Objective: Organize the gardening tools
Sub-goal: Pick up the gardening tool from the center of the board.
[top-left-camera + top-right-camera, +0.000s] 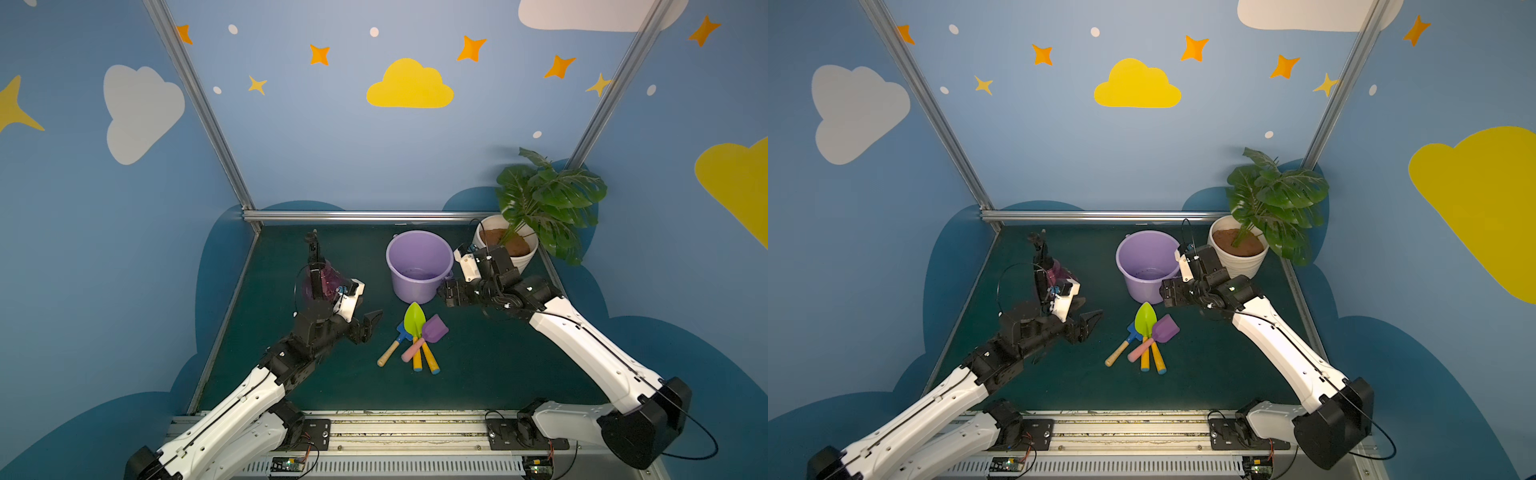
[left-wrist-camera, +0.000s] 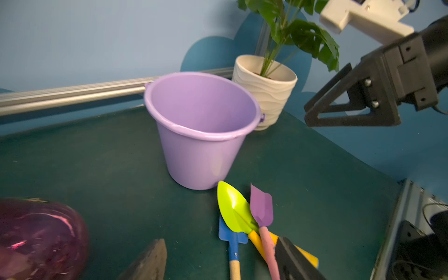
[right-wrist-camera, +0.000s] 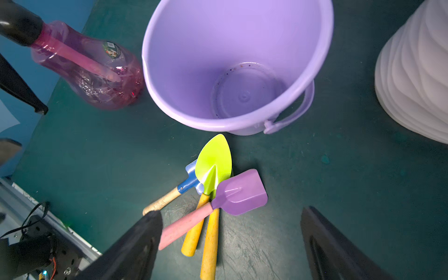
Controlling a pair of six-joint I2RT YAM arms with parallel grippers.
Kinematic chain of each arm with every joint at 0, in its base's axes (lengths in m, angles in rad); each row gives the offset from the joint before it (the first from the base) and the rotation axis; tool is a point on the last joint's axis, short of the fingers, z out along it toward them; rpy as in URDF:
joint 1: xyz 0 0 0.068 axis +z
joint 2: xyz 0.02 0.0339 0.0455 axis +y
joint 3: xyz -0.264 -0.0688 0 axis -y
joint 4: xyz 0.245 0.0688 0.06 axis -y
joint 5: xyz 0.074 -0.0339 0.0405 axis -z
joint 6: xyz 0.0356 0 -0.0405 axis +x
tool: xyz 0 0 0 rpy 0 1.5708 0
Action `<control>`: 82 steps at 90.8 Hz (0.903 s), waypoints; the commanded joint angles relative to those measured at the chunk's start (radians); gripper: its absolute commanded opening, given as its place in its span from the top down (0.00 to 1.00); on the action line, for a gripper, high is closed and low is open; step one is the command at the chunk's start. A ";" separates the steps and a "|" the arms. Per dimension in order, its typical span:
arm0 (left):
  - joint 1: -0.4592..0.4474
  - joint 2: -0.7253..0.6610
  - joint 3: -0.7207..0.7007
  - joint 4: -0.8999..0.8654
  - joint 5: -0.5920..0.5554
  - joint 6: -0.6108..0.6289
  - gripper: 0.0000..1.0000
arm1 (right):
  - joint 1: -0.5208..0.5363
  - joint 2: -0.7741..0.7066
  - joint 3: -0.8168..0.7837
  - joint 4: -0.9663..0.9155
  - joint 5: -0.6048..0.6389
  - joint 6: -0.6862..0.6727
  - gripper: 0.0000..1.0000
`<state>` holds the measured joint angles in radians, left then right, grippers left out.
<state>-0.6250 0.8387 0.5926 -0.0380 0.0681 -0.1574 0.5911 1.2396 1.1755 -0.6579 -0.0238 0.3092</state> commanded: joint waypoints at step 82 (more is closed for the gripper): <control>-0.274 0.554 0.225 -0.282 0.081 -0.122 0.32 | 0.001 -0.161 -0.277 0.079 0.232 0.053 0.10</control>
<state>-0.8814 1.3361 0.7822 -0.2745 0.1749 -0.3141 0.5911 1.0969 0.9165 -0.5919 0.1822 0.3603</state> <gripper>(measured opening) 0.687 0.901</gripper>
